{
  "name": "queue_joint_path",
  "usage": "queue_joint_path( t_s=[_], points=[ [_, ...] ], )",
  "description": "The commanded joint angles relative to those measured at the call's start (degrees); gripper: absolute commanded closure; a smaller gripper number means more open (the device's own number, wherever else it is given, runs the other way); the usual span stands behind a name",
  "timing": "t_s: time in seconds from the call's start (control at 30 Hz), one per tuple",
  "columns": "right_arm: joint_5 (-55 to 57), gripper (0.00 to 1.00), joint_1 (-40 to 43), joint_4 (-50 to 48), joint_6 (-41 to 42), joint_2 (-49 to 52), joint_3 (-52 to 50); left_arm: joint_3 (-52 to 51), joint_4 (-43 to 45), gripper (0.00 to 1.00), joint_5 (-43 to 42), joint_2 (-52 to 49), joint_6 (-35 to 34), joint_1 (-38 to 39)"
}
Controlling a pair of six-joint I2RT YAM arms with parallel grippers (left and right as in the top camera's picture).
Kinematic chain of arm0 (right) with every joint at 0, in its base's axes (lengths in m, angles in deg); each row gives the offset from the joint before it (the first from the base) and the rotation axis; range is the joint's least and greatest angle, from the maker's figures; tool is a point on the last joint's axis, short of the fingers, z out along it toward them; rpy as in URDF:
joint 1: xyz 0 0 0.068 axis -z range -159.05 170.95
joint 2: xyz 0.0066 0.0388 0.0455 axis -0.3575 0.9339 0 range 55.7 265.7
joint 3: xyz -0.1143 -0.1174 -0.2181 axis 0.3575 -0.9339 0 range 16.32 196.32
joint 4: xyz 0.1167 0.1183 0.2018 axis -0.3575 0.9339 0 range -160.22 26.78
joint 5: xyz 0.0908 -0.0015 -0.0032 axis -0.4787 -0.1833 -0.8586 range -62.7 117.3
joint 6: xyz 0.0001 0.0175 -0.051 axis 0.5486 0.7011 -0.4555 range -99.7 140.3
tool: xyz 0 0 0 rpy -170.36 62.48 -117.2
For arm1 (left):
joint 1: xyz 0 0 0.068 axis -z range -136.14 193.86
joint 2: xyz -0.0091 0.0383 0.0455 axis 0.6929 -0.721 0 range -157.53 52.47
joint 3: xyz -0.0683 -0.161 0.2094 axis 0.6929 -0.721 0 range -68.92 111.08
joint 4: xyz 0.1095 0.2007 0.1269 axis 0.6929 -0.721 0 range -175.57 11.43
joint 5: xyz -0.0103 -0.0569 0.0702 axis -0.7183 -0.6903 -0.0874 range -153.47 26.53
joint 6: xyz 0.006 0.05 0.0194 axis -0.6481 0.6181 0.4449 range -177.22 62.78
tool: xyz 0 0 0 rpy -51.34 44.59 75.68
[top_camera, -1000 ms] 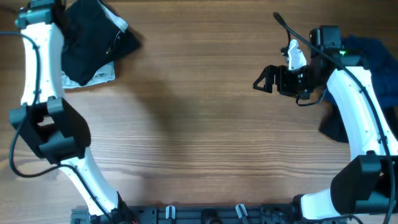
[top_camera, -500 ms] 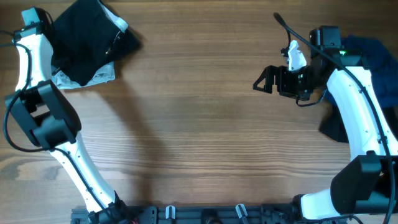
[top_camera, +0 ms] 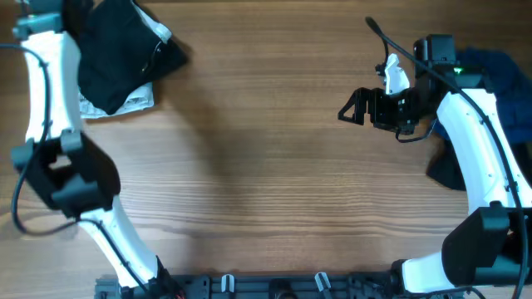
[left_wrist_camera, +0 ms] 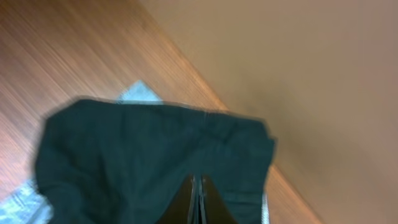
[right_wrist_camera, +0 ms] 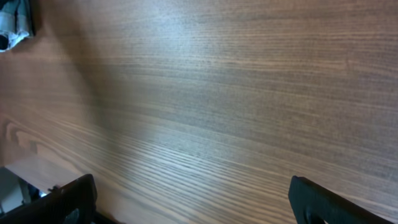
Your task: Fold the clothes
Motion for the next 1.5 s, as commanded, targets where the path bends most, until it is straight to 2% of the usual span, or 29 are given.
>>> queue_joint_path(
  t_s=[0.0,0.07,0.17,0.27,0.3,0.37,0.43,0.47,0.57,0.67,0.8,1.07,1.13,1.2,1.33,1.47],
  points=[
    [-1.1,0.01,-0.1,0.5,0.3,-0.6,0.5,-0.5,7.6,0.96,-1.0,-8.2,-0.7,-0.1],
    [-1.1,0.00,-0.1,0.7,0.4,-0.6,0.5,-0.5,15.9,0.96,-1.0,-13.1,2.4,-0.1],
    [-1.0,0.01,-0.1,0.7,0.4,-0.6,0.5,-0.5,23.0,0.96,-1.0,-18.4,6.2,0.0],
    [-1.1,0.01,-0.1,0.0,0.4,-0.6,0.5,-0.5,24.2,0.88,-1.0,-23.1,11.6,0.1],
    [-1.1,0.00,-0.1,0.0,0.4,-0.6,0.5,-0.5,23.3,0.88,-1.2,-24.2,15.3,0.1],
    [-1.1,0.00,-0.1,0.0,0.5,-0.6,0.5,-0.5,21.9,0.96,-1.2,-24.9,19.8,0.3],
    [-1.1,0.00,-0.1,-0.2,1.9,-0.6,0.5,-0.4,22.0,0.96,-1.2,-24.6,25.2,1.0],
    [-1.1,0.00,-0.1,0.0,1.9,-0.6,0.5,-0.4,22.3,0.92,-0.9,-22.7,28.2,1.5],
    [-1.1,0.01,-0.1,0.4,1.9,-0.6,0.5,-0.4,24.1,0.96,-0.6,-14.3,26.0,2.7],
    [-1.1,0.00,-0.1,-0.1,1.9,-0.6,0.5,-0.4,22.4,0.92,-1.0,-8.5,23.1,4.8],
    [-1.1,0.00,-0.1,-0.6,1.7,-0.6,0.5,-0.5,14.7,0.94,-1.2,-11.0,21.7,7.9],
    [-1.1,0.00,-0.1,-0.7,1.7,-0.6,0.5,-0.8,11.1,0.94,-2.3,-24.2,18.8,8.5],
    [-1.1,0.00,-0.1,-0.7,1.7,-0.6,0.5,-0.8,10.8,0.96,-2.3,-23.5,18.8,8.6],
    [-1.1,0.01,-0.1,-0.6,1.7,-0.6,0.5,-0.8,10.2,0.96,-1.4,-17.7,19.0,8.5],
    [-1.0,0.01,-0.1,-0.8,1.6,-0.6,0.5,-0.8,7.6,0.96,5.5,-9.2,18.9,8.3],
    [-0.8,0.00,-0.1,-1.5,1.7,-0.6,0.5,-1.4,7.2,0.96,5.9,-8.9,18.0,5.1]
  ],
)
